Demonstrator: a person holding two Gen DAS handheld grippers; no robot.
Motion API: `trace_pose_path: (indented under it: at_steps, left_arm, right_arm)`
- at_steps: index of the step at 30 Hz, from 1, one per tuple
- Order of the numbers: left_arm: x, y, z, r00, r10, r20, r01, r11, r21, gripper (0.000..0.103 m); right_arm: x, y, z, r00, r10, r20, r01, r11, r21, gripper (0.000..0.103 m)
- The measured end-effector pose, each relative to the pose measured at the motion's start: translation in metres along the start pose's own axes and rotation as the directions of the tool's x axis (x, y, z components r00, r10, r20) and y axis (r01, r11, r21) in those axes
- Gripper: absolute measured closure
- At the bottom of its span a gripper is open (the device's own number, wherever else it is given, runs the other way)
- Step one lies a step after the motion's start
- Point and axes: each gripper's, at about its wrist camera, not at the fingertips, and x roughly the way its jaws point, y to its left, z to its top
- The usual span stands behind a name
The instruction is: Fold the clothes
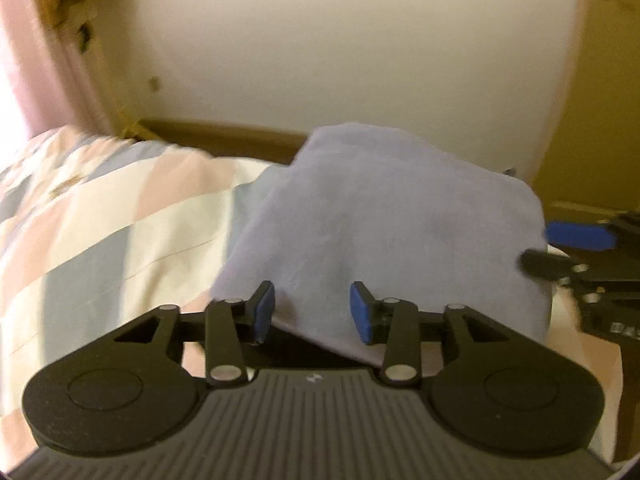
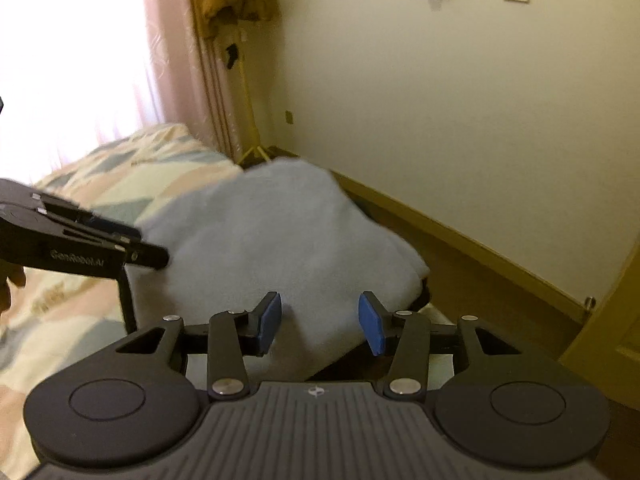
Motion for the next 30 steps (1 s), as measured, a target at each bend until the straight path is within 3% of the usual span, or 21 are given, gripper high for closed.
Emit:
trace_pose_path:
  at_steps: [3,12,15,18,20,23,30]
  left_arm:
    - [-0.033,-0.002,0.01,1.0,0.014,0.008,-0.014,0.999,-0.037,0.02]
    - [-0.112,0.0,-0.012,0.999,0.04,-0.005,-0.04,0.998,-0.052,0.006]
    - [-0.147,0.011,-0.022,1.0,0.028,-0.011,-0.029,0.996,-0.084,0.001]
    - [-0.187,0.02,-0.029,0.999,0.032,-0.009,-0.033,0.995,-0.097,0.001]
    - [-0.212,0.023,-0.033,0.999,0.051,-0.003,-0.051,0.994,-0.093,0.001]
    - [-0.246,0.023,-0.039,0.998,0.07,0.004,-0.069,0.995,-0.07,0.001]
    - [-0.312,0.021,-0.058,0.995,0.087,0.053,-0.086,0.996,-0.027,0.001]
  right_arm:
    - [-0.033,-0.002,0.01,1.0,-0.014,0.013,0.013,0.998,0.066,0.047]
    - [-0.093,0.031,0.005,0.996,-0.087,-0.037,0.093,0.975,0.201,0.039]
    - [-0.123,0.053,0.008,0.992,-0.117,-0.053,0.126,0.962,0.242,0.031]
    - [-0.153,0.075,0.016,0.989,-0.13,-0.064,0.142,0.951,0.273,0.026]
    - [-0.178,0.087,0.022,0.987,-0.144,-0.072,0.159,0.945,0.285,0.014]
    - [-0.21,0.105,0.03,0.982,-0.155,-0.105,0.18,0.934,0.308,0.006]
    - [-0.26,0.143,0.045,0.971,-0.177,-0.164,0.221,0.921,0.319,0.002]
